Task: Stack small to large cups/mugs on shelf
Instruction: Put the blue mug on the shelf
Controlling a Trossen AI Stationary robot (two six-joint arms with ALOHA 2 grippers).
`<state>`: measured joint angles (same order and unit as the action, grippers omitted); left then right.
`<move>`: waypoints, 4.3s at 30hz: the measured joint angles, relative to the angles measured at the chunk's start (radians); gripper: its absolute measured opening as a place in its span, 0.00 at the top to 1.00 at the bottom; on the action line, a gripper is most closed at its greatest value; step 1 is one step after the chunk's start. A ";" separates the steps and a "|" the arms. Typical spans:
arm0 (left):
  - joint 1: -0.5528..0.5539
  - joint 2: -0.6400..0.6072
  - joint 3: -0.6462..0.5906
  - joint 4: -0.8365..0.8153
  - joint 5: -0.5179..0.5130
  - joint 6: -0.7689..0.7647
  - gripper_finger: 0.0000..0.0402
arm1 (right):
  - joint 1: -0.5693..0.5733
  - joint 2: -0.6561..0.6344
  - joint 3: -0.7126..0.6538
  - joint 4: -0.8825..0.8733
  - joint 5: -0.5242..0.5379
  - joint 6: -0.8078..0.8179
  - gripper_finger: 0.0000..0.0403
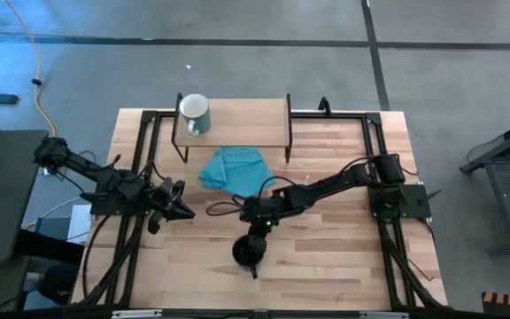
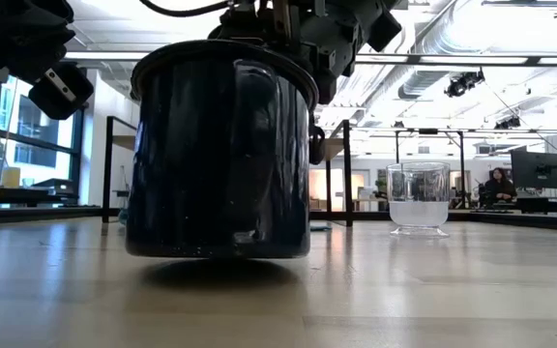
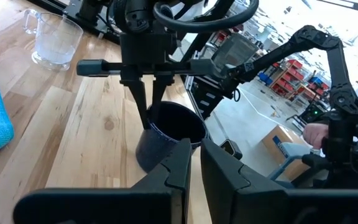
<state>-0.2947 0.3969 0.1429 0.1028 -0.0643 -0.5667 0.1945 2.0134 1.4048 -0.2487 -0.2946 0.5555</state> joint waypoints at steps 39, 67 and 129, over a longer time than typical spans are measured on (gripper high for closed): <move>0.000 0.000 0.000 0.003 -0.037 0.019 0.94 | -0.162 -0.191 0.000 -0.145 -0.006 0.039 1.00; 0.000 0.000 0.000 0.017 -0.201 0.039 0.94 | -0.421 -0.228 0.455 -0.657 0.078 -0.265 1.00; 0.000 0.000 0.000 0.028 -0.343 -0.043 0.94 | -0.742 0.151 0.879 -0.677 0.004 -0.419 1.00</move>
<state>-0.2947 0.3969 0.1429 0.1306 -0.4073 -0.6102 -0.5474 2.1643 2.2833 -0.9258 -0.2910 0.1364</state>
